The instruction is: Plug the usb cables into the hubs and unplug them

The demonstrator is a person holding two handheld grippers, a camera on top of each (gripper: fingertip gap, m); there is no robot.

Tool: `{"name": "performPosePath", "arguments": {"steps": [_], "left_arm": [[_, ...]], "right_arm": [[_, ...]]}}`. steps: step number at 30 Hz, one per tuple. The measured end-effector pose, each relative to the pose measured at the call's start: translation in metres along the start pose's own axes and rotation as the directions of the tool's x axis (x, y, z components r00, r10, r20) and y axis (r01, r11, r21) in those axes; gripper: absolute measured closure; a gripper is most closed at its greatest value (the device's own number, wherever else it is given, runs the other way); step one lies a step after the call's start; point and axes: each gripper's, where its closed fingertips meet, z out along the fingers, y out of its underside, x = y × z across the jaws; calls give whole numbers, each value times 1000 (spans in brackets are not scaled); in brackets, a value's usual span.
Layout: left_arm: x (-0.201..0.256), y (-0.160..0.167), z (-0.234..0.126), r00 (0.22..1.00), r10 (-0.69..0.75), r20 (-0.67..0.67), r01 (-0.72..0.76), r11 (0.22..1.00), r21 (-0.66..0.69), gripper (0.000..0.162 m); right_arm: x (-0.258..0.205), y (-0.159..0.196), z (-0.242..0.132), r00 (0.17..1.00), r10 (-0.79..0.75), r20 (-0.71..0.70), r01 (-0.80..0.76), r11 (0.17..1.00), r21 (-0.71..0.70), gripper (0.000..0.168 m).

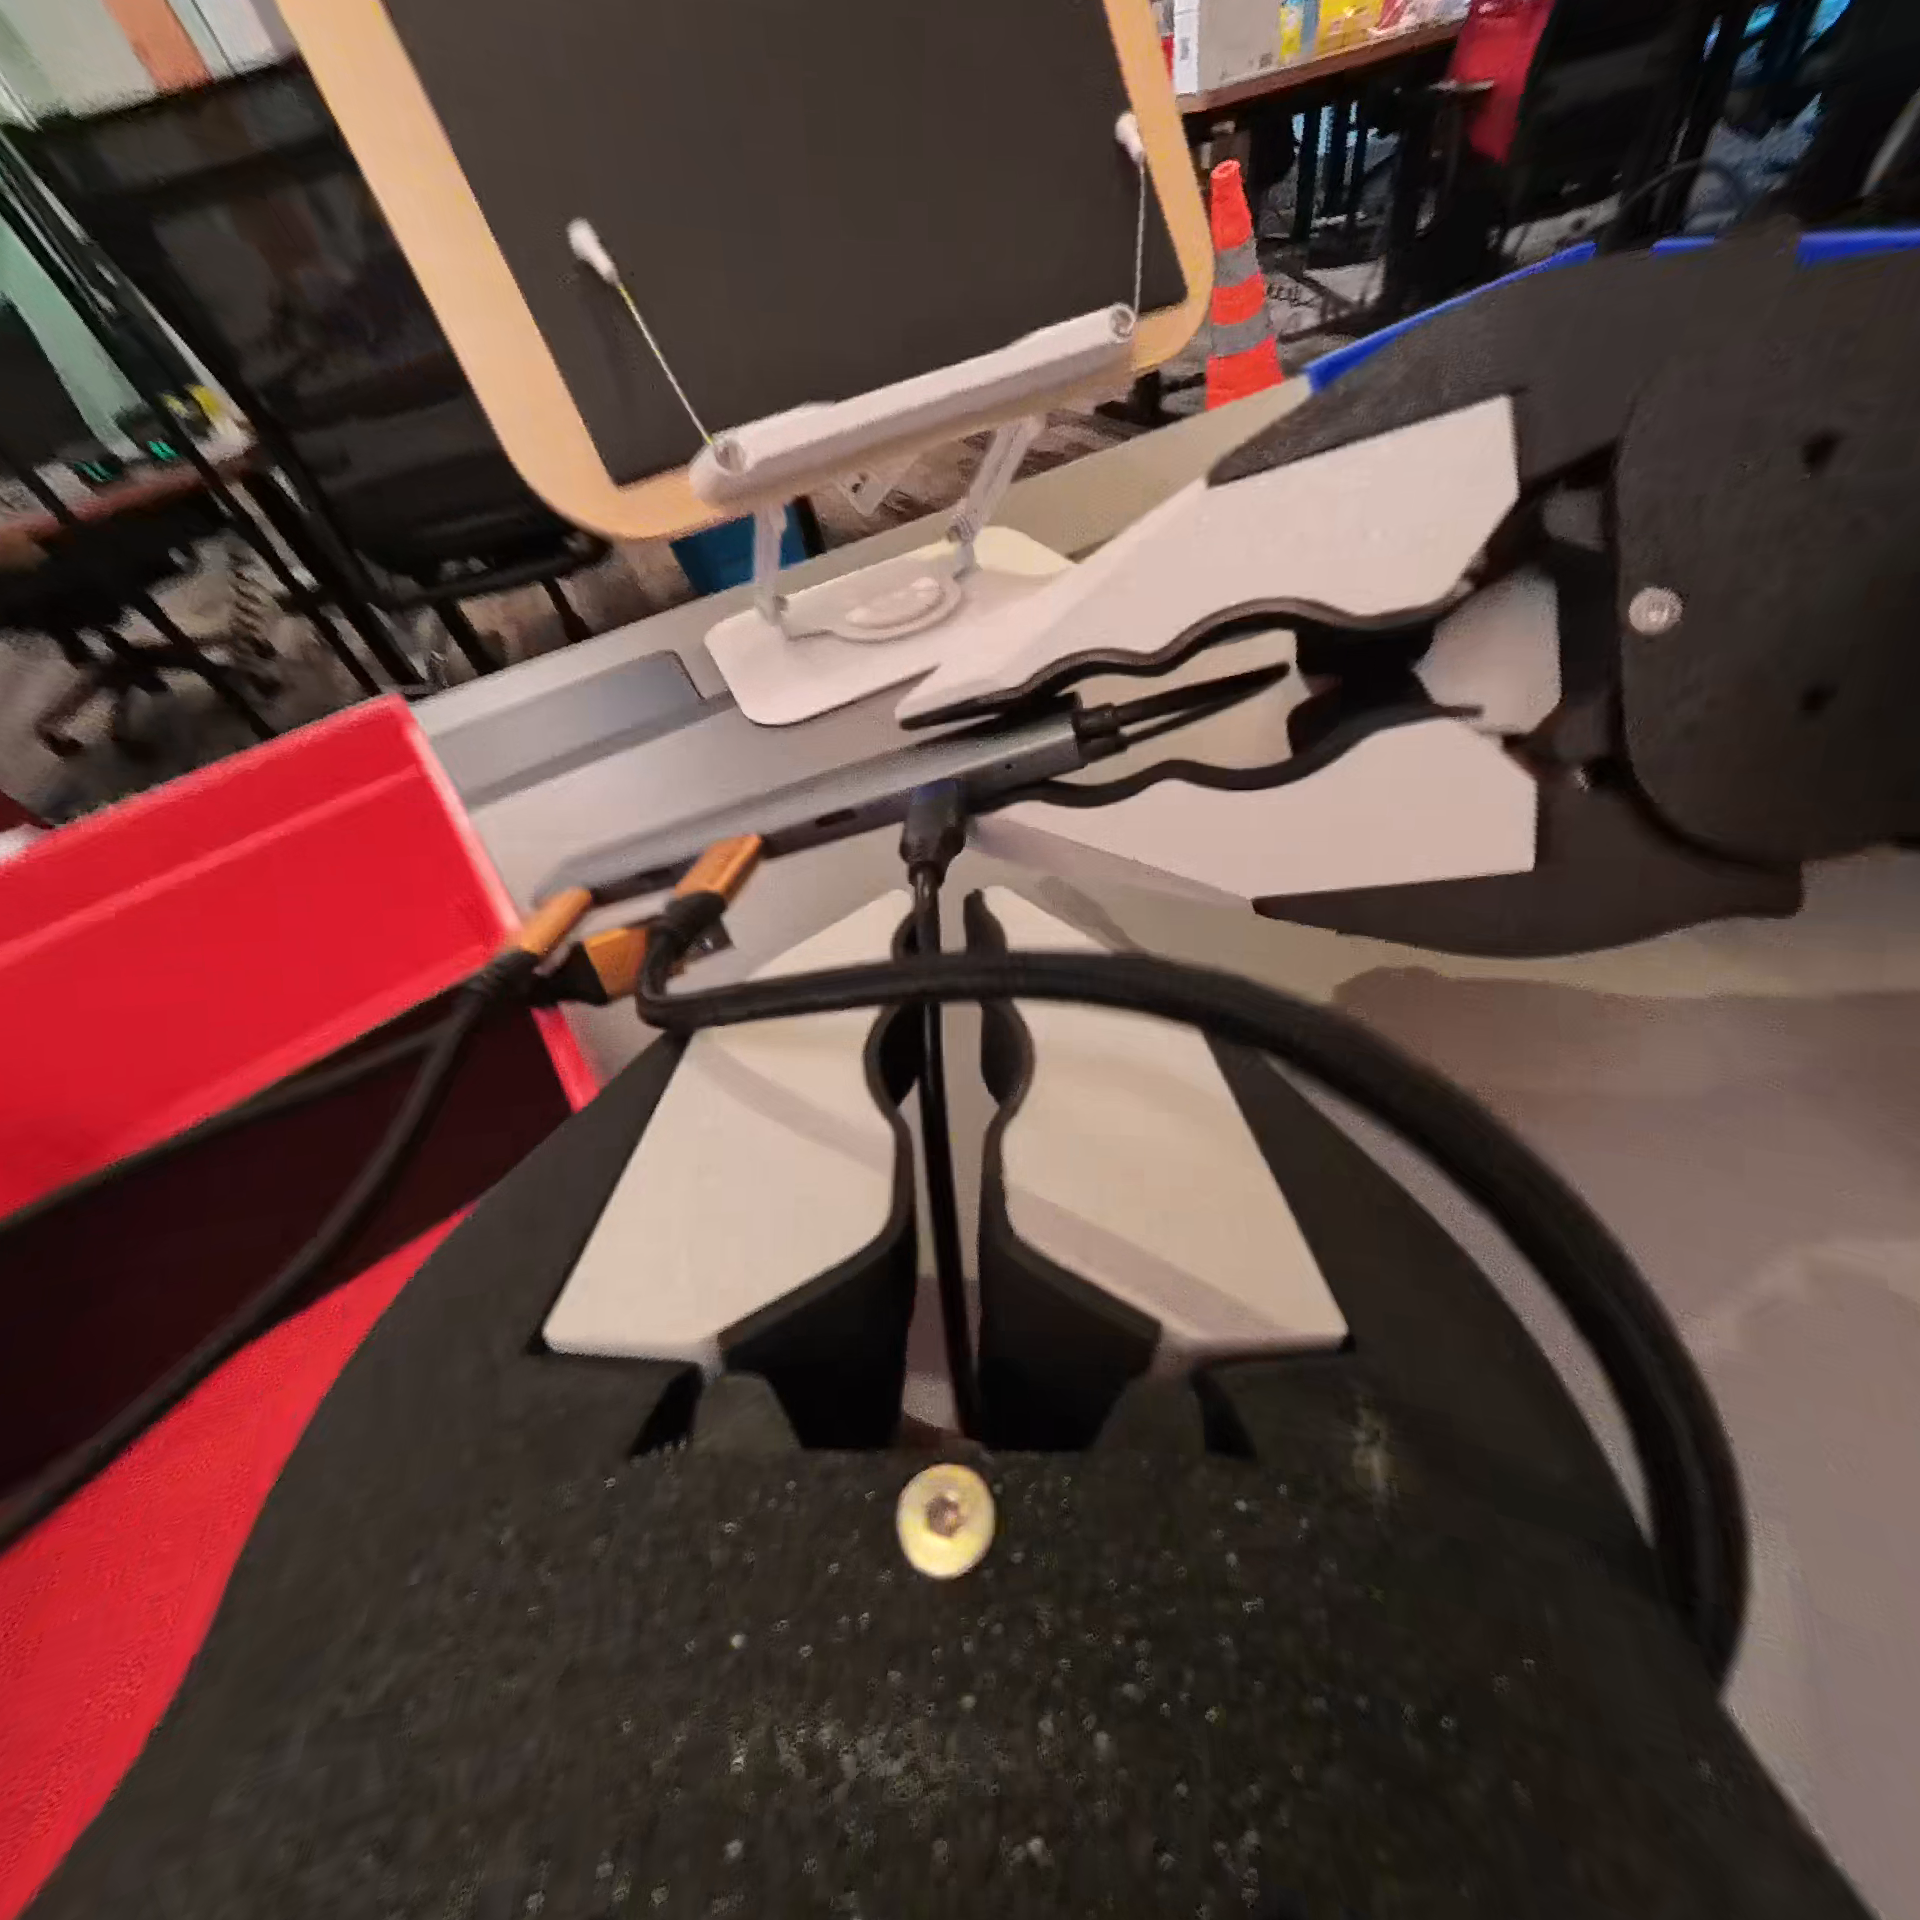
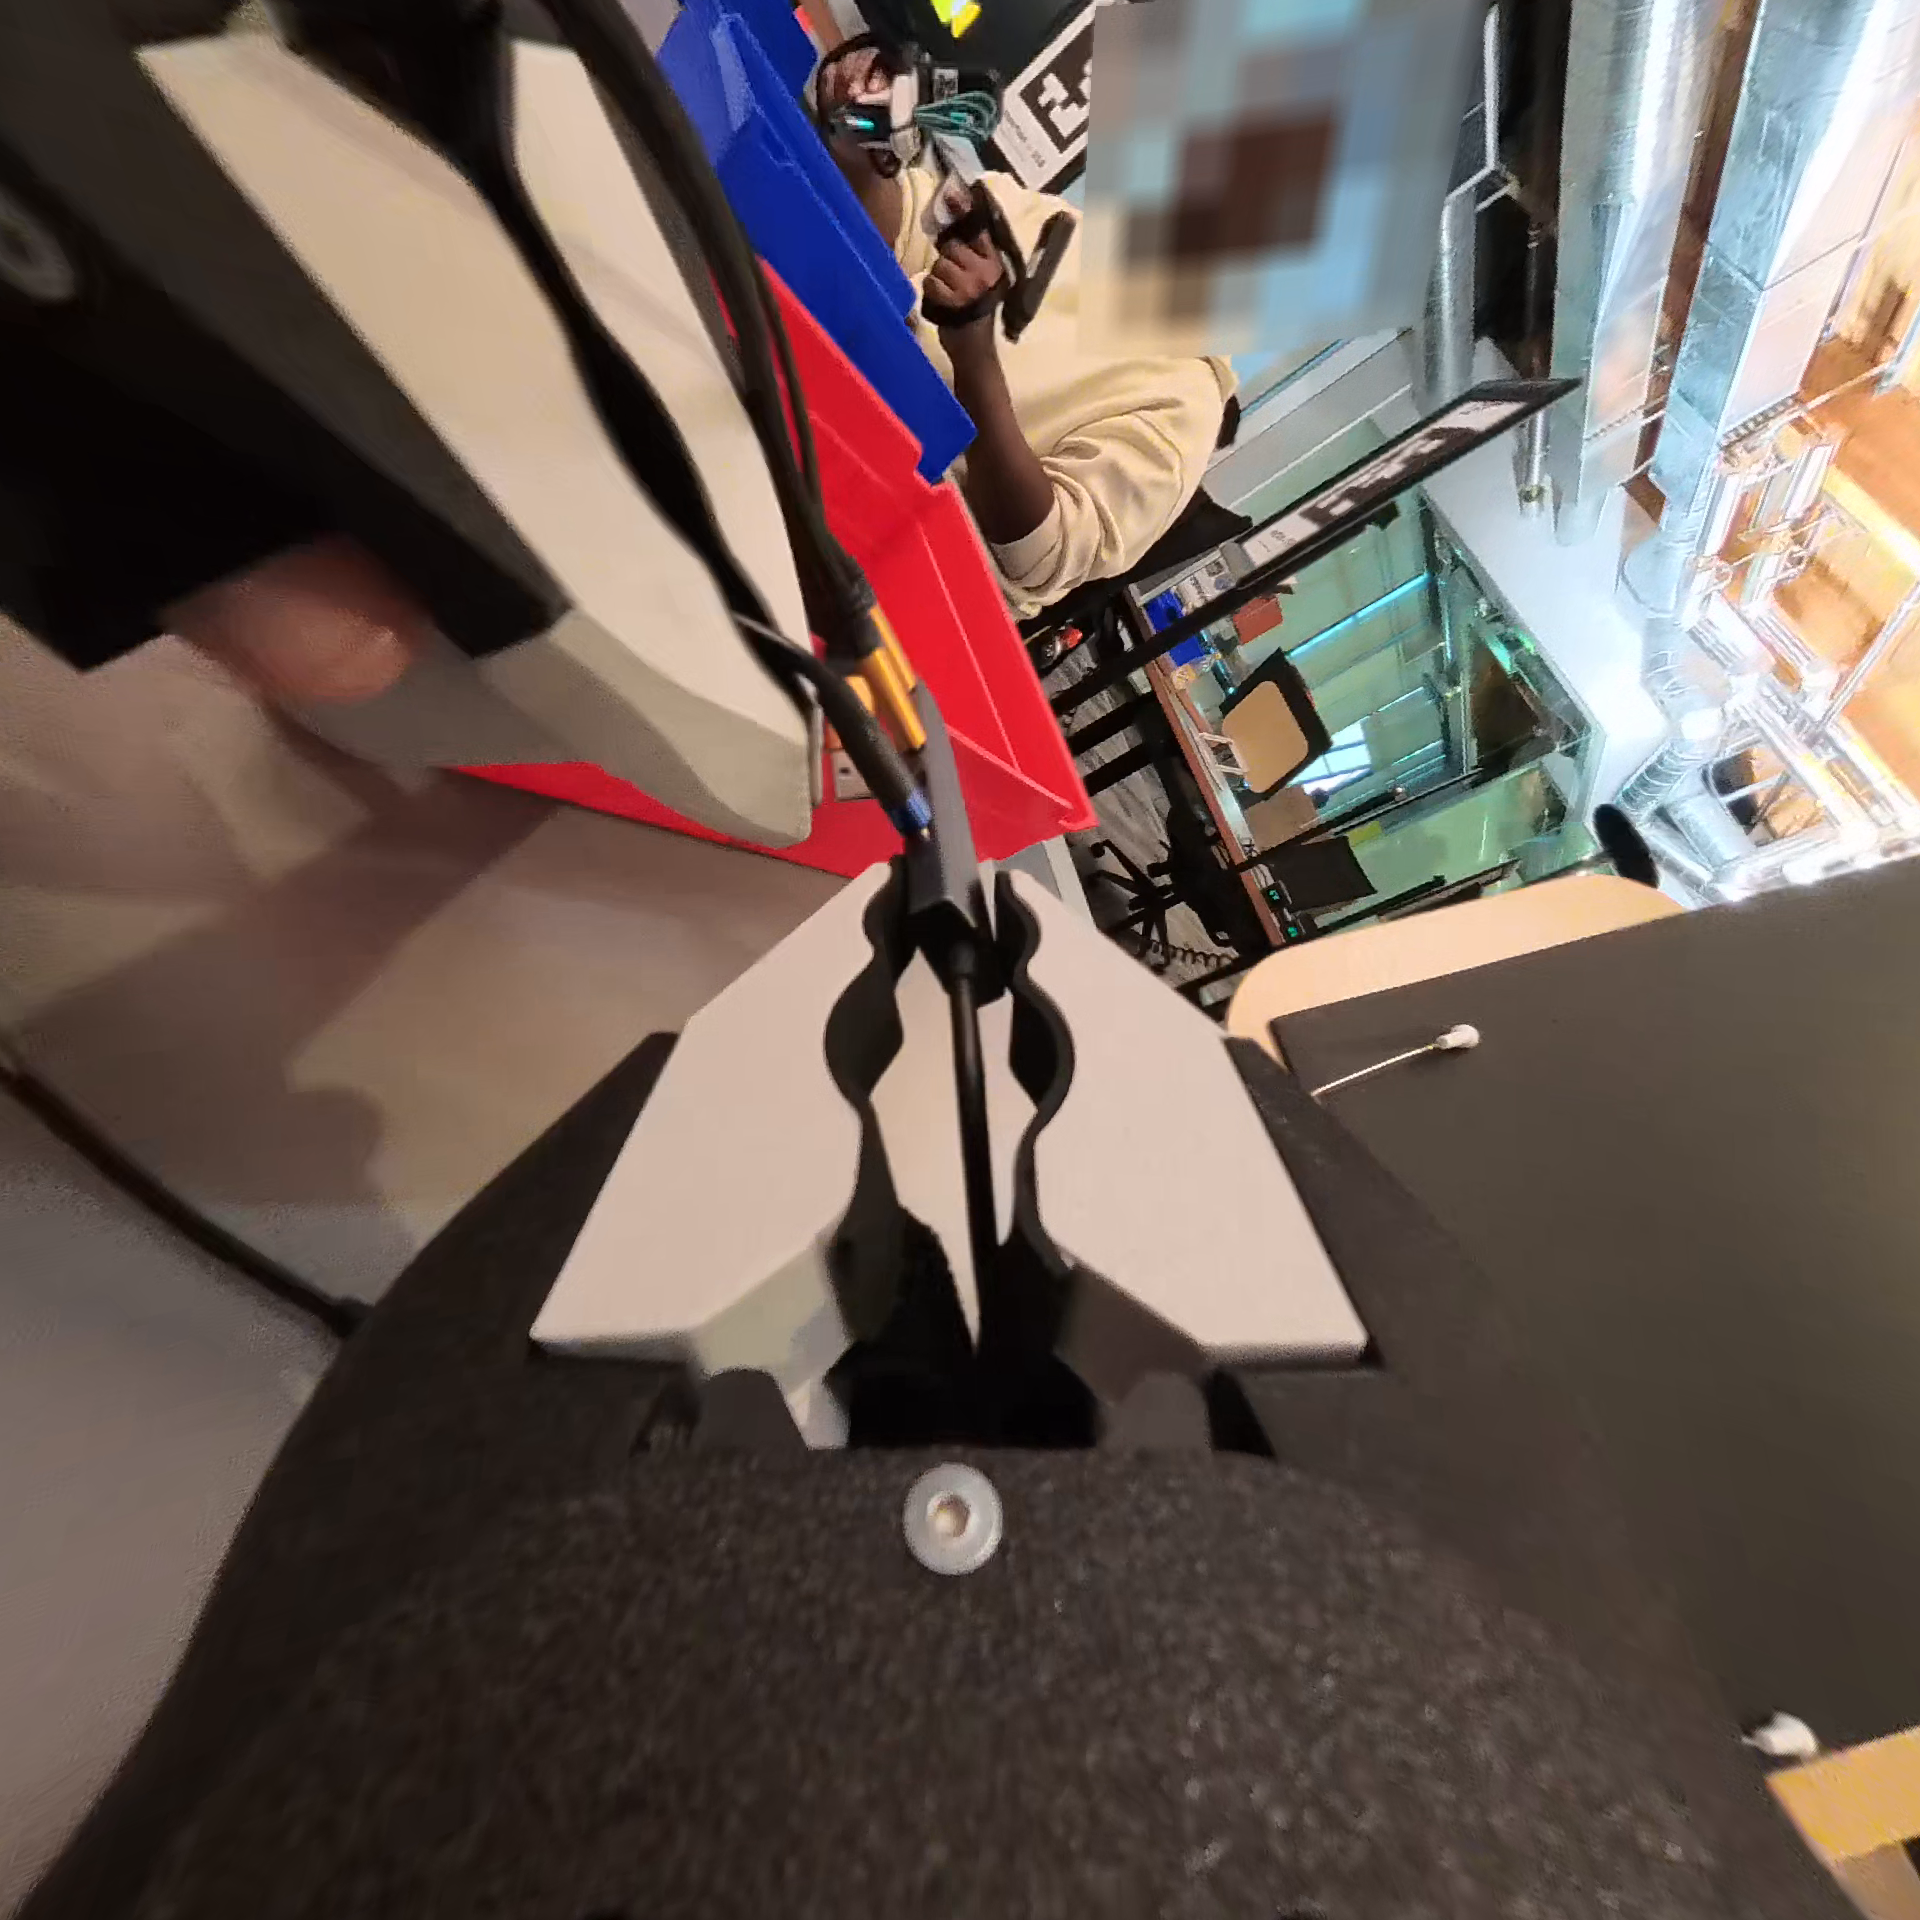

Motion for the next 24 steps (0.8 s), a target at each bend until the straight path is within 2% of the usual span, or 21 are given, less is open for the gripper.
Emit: {"name": "performPosePath", "arguments": {"steps": [1,4,7,9,11,12,13,14,18,20,22,24], "left_arm": [[1,3,1,999,-33,-22,33,999,-10,162],[3,8,2,996,-66,-51,66,998,-18,162],[0,0,-1,999,35,1,-35,999,13,162],[-2,-2,-3,989,144,46,-145,989,30,162],[-1,-2,-3,955,284,84,-287,958,29,162],[0,-1,-3,930,356,98,-360,933,26,162],[2,0,-3,902,420,104,-424,905,24,162],[4,2,-3,874,474,105,-478,878,22,162],[13,8,-1,770,631,95,-634,773,10,162],[16,12,0,734,673,90,-676,737,0,162],[17,18,2,729,682,67,-682,731,-13,162],[19,27,5,763,647,11,-646,762,-48,162]], "right_arm": [[-6,2,2,1000,0,26,0,1000,-8,156],[-13,7,4,996,60,70,-59,998,-7,157],[-19,6,2,946,249,209,-248,968,-30,154],[-24,3,-3,804,466,369,-465,880,-98,143],[-34,1,-12,538,668,514,-647,718,-256,130],[-37,1,-16,405,736,543,-696,633,-339,122],[-37,2,-18,316,776,547,-721,571,-393,123],[-36,6,-17,293,793,534,-727,547,-415,124],[-55,18,-22,315,791,525,-634,587,-503,132],[-67,20,-24,290,803,521,-600,576,-555,138],[-69,26,-20,328,799,504,-592,589,-550,143],[-66,36,-14,422,777,467,-574,628,-526,148]]}}
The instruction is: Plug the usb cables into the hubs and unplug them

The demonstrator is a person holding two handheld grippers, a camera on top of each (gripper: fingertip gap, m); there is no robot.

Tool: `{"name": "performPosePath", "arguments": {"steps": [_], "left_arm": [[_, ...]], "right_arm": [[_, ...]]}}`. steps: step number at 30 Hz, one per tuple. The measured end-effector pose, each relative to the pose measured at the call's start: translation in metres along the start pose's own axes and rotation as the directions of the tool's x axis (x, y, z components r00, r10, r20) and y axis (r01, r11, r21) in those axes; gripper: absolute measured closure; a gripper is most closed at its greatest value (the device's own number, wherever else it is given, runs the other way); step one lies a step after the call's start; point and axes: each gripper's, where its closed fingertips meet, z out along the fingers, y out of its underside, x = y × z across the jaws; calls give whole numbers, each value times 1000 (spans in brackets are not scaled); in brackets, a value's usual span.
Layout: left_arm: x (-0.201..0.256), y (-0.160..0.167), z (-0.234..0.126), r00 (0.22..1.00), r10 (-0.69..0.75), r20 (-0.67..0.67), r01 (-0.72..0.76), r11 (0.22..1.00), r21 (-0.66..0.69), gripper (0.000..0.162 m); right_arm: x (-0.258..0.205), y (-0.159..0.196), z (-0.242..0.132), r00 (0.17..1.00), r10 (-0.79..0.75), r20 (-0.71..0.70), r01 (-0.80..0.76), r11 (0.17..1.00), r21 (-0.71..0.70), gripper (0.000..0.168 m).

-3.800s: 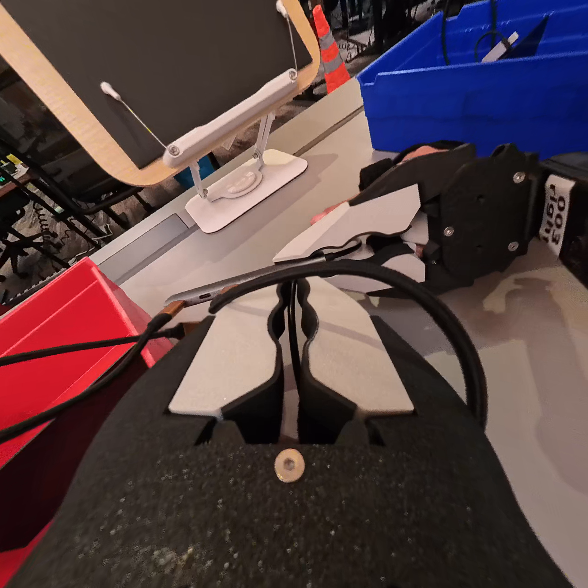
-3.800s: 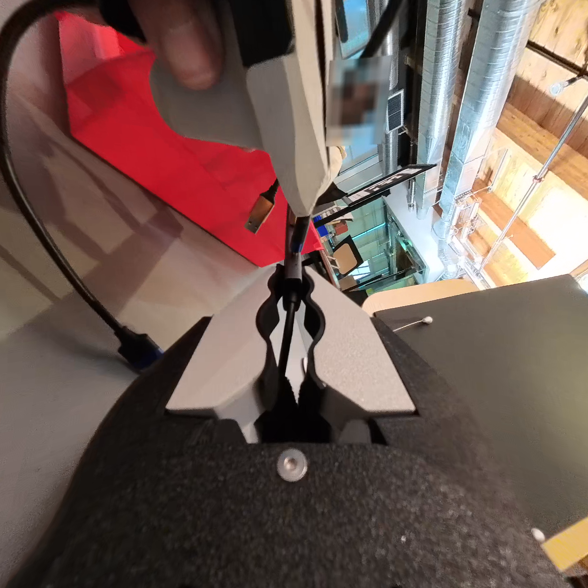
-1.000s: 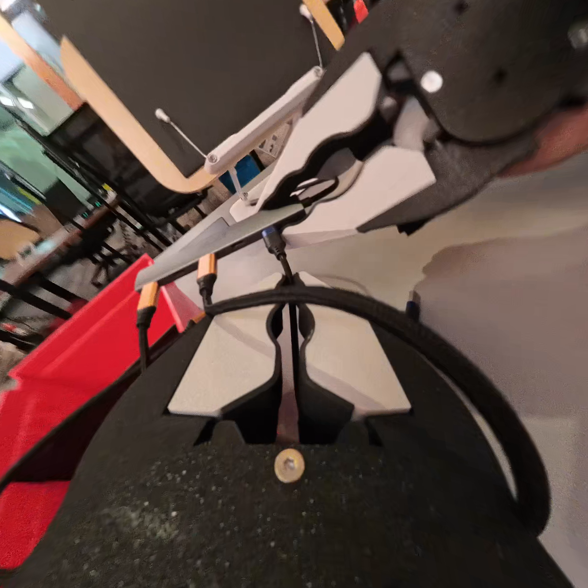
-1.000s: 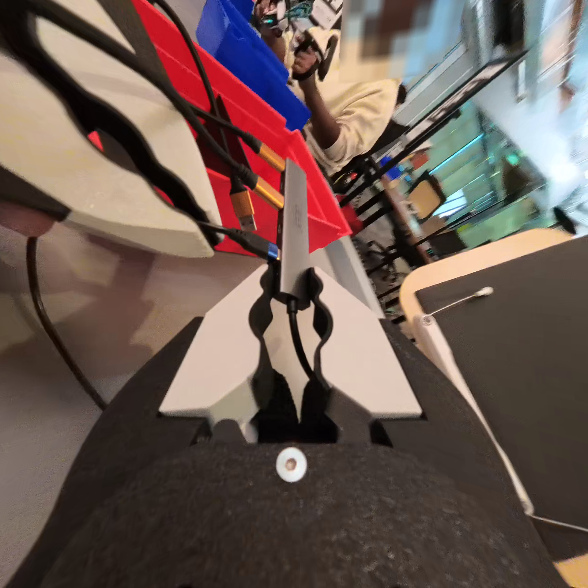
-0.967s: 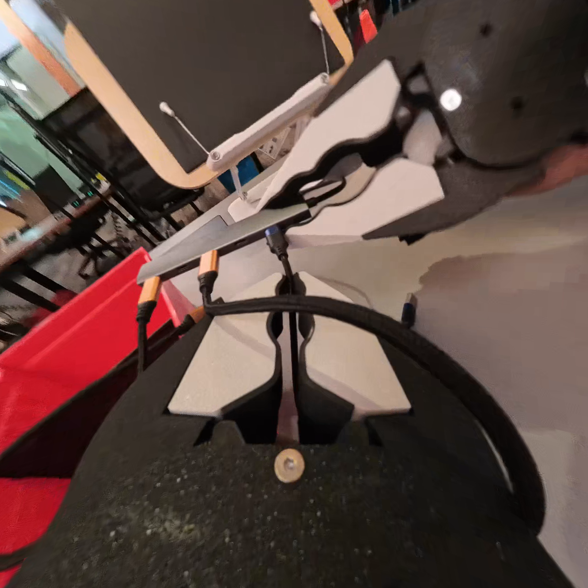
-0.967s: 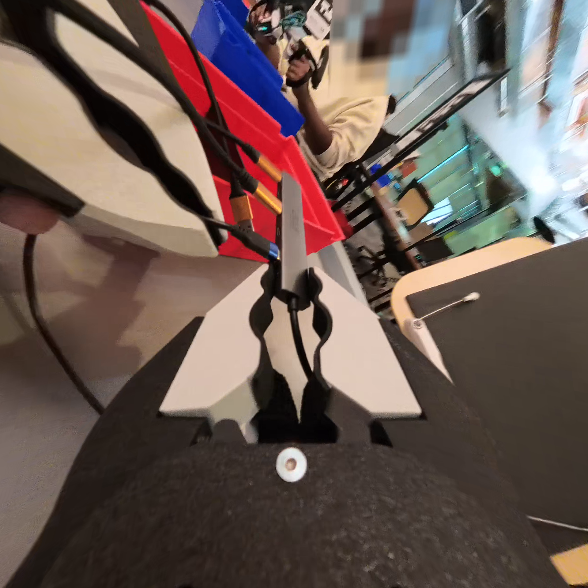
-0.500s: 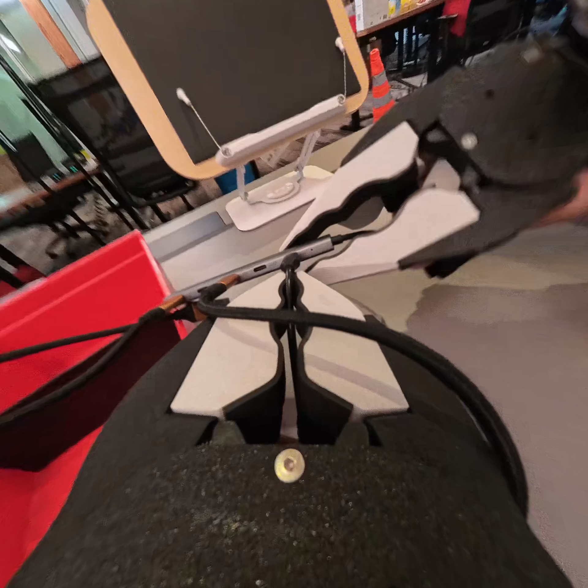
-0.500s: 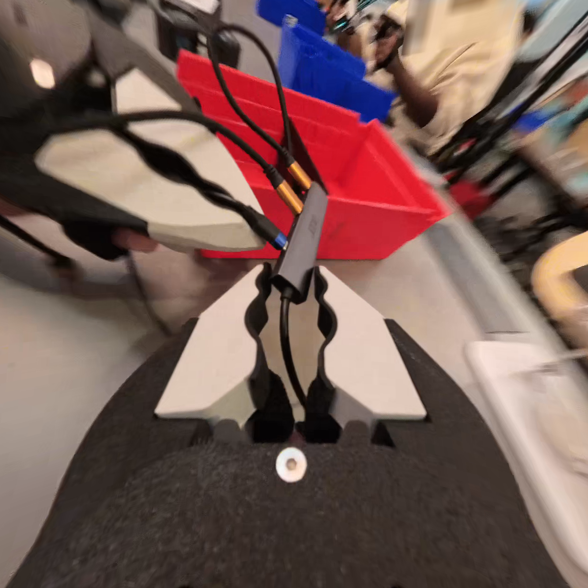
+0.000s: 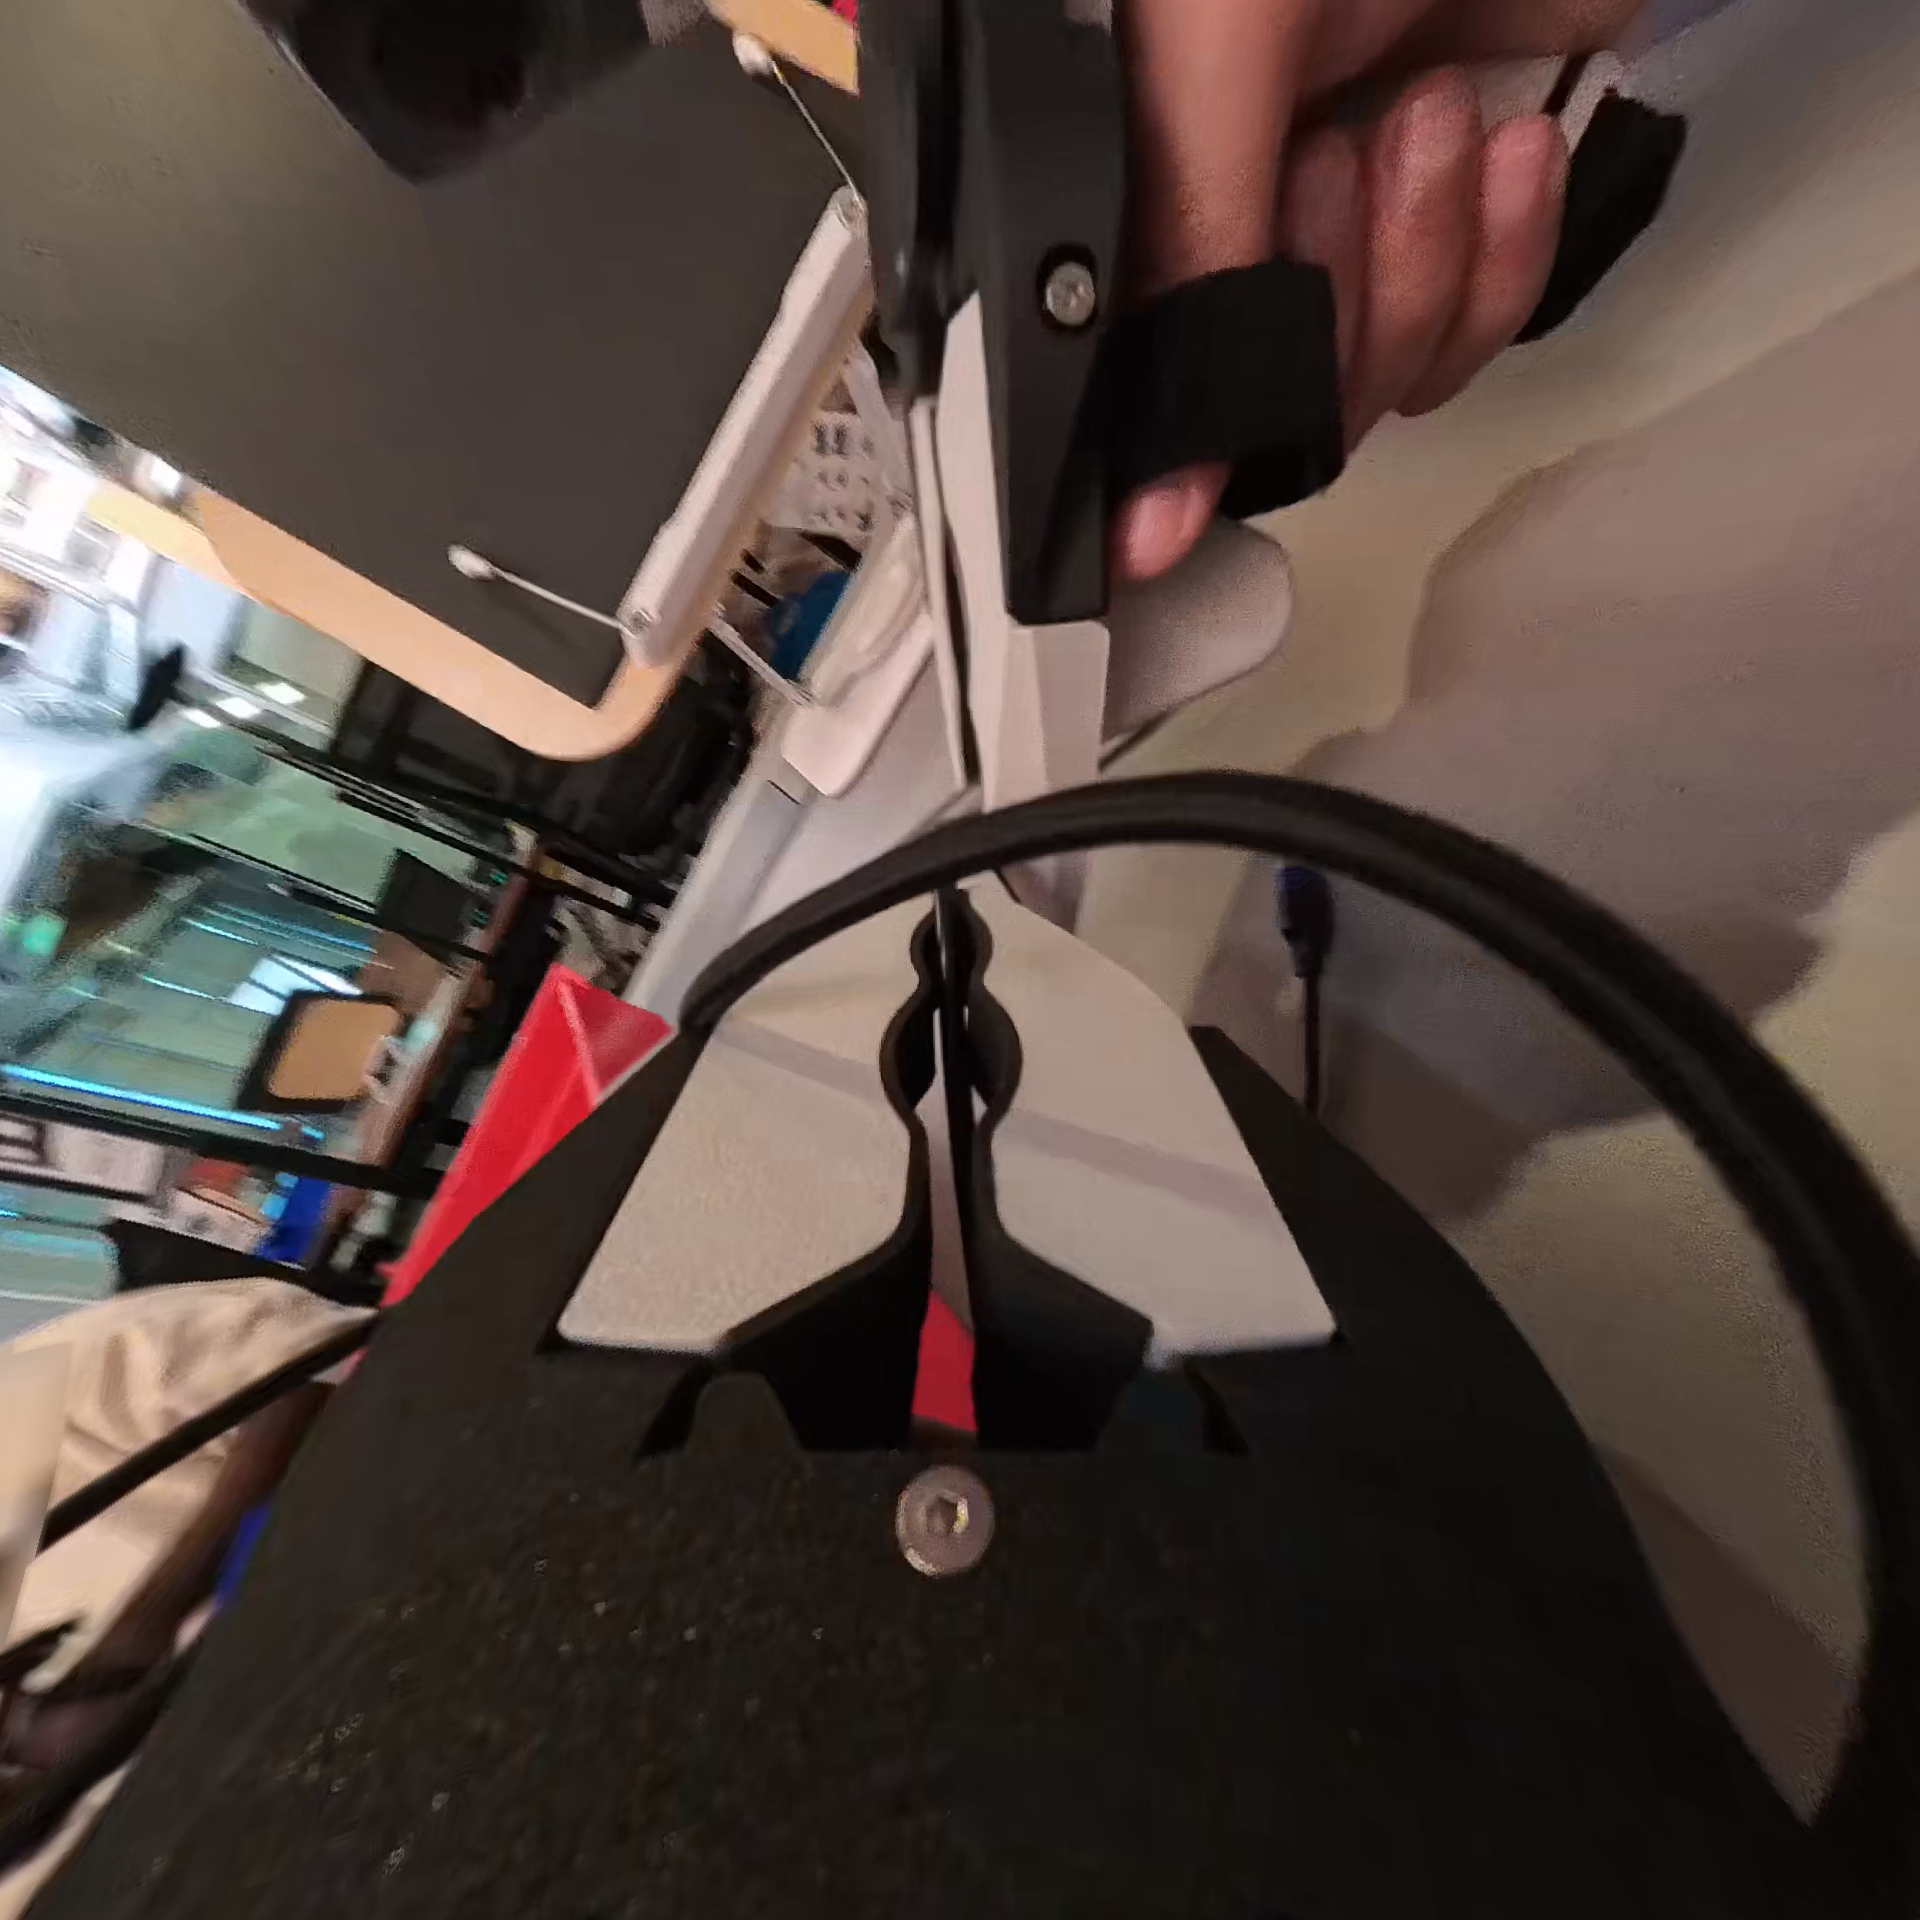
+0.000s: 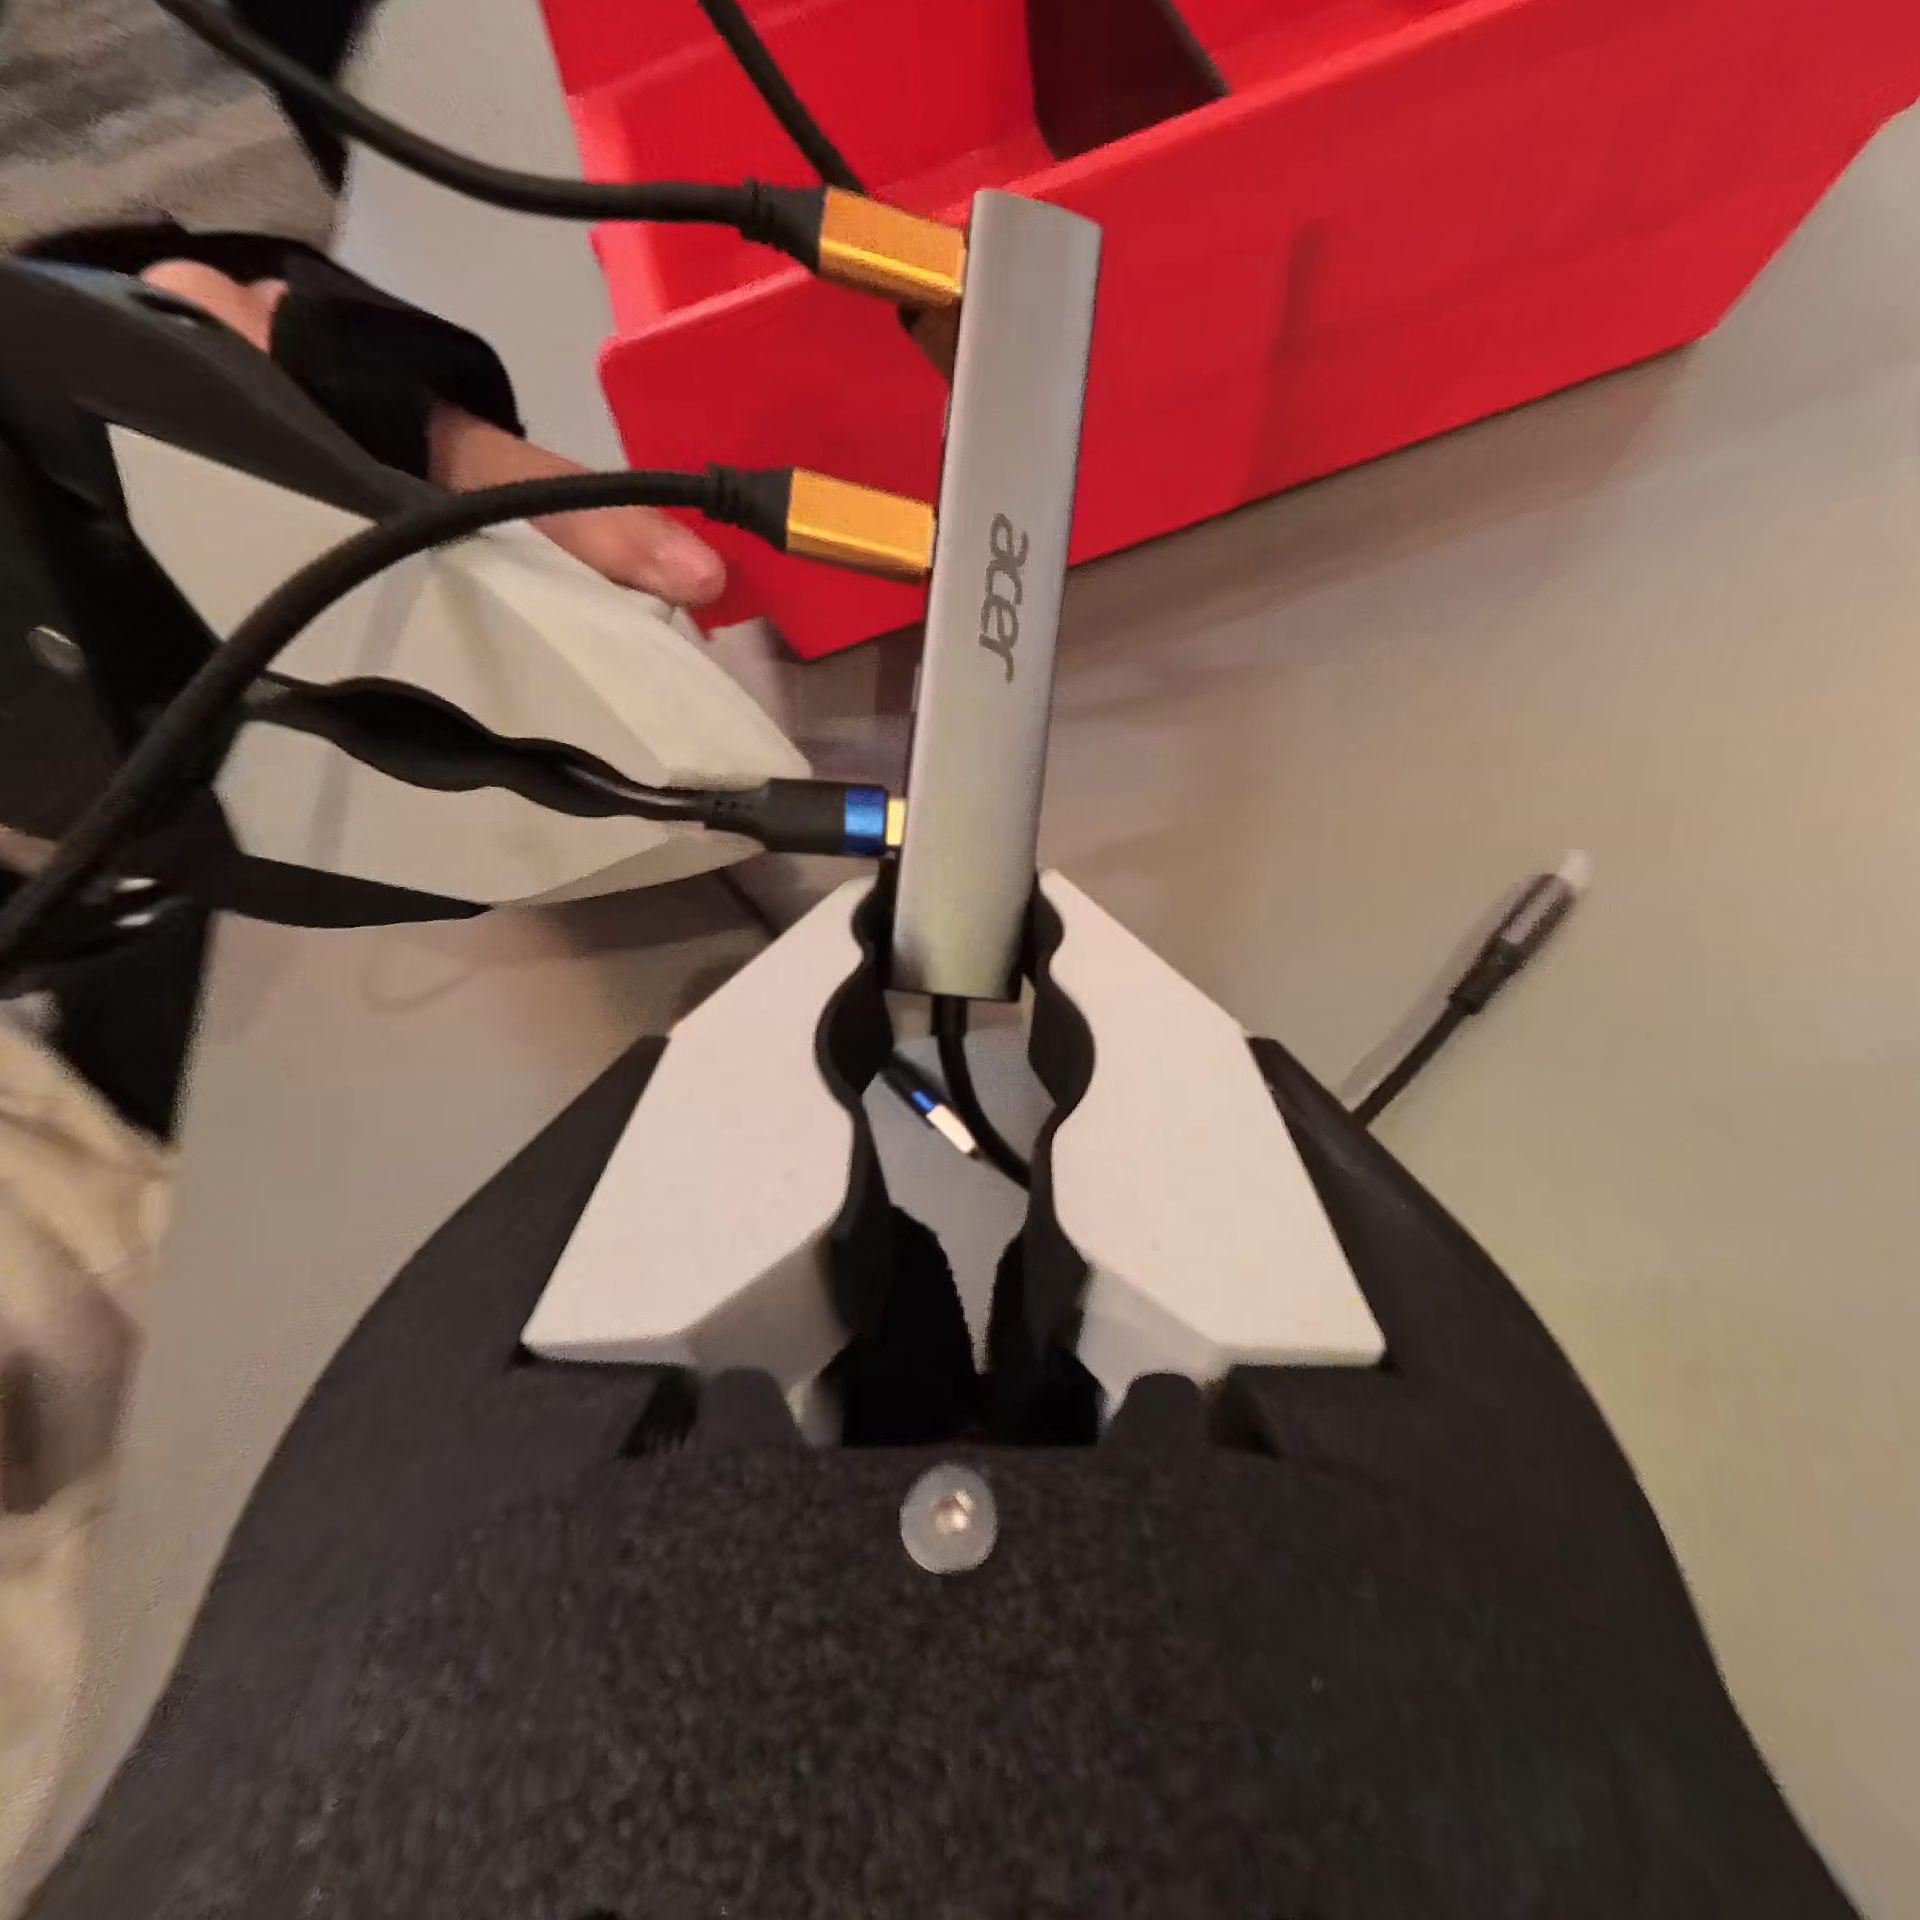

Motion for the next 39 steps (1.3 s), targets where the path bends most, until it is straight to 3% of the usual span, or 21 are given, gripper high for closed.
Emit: {"name": "performPosePath", "arguments": {"steps": [5,11,19,25,30,33,36,39], "left_arm": [[7,0,3,936,-340,-95,337,940,-49,157],[-4,-8,1,803,-587,-105,590,808,-9,150],[-12,-8,-1,896,-444,-3,444,895,32,162],[-8,-4,-1,986,-163,29,162,987,14,162],[2,2,3,975,-220,-44,219,975,-30,162],[7,-2,3,871,-475,-128,472,880,-53,162],[3,-13,0,635,-736,-234,749,661,-46,156],[-10,-21,-5,471,-831,-296,870,494,-3,153]], "right_arm": [[20,-13,-3,959,-163,-232,175,984,34,149],[32,-26,-13,868,-277,-412,312,950,18,149],[14,-31,-9,881,-298,-368,331,943,31,150],[6,-23,-8,954,-205,-218,221,974,51,149],[17,-24,-9,905,-282,-318,305,952,25,150],[32,-32,-16,792,-376,-481,421,907,-16,151],[35,-47,-26,673,-438,-596,537,844,-14,151],[32,-56,-32,581,-475,-661,615,788,-25,151]]}}
